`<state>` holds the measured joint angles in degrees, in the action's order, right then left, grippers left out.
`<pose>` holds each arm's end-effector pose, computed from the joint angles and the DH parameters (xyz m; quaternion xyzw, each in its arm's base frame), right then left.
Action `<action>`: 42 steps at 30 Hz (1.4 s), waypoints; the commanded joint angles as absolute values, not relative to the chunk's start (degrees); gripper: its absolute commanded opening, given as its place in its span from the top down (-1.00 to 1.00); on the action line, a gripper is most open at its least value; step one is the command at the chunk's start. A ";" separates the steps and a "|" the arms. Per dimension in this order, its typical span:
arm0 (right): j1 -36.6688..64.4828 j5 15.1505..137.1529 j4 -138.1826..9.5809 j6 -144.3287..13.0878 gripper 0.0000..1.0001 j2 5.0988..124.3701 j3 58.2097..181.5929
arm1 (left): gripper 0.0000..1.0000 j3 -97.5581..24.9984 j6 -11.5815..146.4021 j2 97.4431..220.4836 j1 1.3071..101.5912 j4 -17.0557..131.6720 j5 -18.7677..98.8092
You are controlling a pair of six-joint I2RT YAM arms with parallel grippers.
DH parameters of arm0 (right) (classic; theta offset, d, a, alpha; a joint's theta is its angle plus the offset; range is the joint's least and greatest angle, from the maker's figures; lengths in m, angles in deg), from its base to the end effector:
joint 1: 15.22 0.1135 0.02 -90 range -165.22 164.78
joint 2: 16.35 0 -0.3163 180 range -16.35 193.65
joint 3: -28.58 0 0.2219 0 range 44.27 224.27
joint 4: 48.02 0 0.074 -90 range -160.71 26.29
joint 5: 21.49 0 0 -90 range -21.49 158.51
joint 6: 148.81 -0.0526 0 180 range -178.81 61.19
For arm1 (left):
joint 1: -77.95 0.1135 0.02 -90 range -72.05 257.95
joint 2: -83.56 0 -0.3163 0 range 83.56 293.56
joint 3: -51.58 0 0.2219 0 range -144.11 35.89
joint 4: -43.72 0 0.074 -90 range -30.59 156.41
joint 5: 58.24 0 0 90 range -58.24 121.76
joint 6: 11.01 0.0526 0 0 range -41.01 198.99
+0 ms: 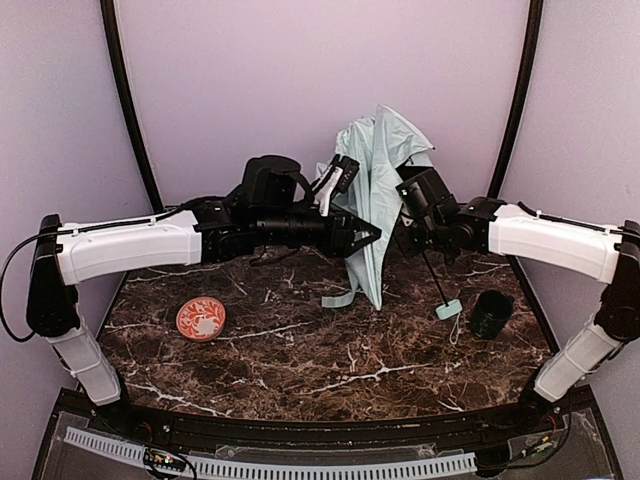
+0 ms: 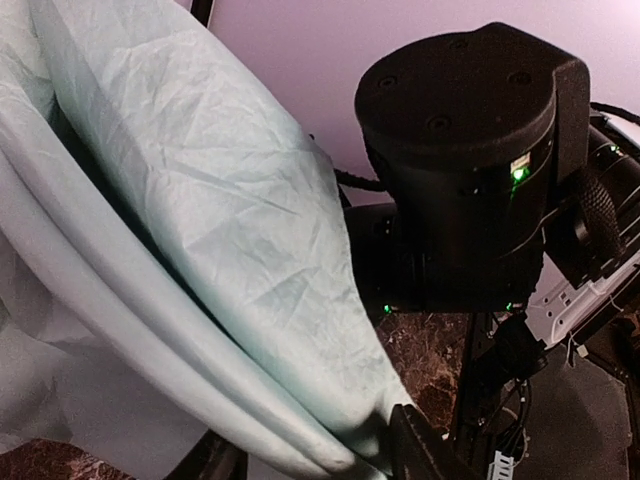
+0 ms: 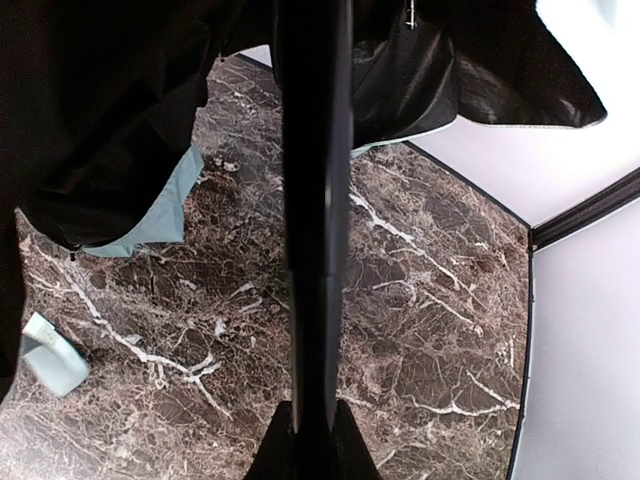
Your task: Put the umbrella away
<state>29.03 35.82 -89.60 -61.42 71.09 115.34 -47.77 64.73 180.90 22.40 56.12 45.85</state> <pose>0.2457 0.1997 0.3473 -0.2055 0.8607 -0.0817 0.4586 0.2186 -0.3413 0.4124 0.3423 0.6858 -0.4408 0.4671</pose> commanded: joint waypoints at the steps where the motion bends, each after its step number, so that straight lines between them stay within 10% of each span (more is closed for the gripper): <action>1: 29.45 33.70 -83.00 -61.88 1.00 69.82 118.72 | 0.09 -45.46 63.94 179.97 22.75 55.88 44.18; 3: 29.46 33.65 -83.03 -61.86 1.00 69.90 118.88 | 0.11 -44.17 63.60 179.53 22.75 54.77 45.01; 8: 29.57 39.95 -81.73 -58.95 1.00 69.17 117.84 | 1.00 -40.88 63.74 177.28 22.75 49.65 51.27; 24: 36.38 68.26 -87.02 -46.46 1.00 60.65 107.58 | 1.00 -26.09 62.69 162.19 31.19 21.14 56.92; 33: 35.89 67.15 -79.25 -52.48 1.00 58.25 101.97 | 1.00 -28.96 71.31 162.32 30.77 39.49 50.75; 42: 33.56 69.15 -72.37 -49.26 -0.53 47.43 95.45 | 1.00 -25.60 103.07 160.97 23.46 54.51 38.57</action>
<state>35.11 66.01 -74.36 -53.88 56.54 96.28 -26.33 84.77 164.55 25.04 50.66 43.84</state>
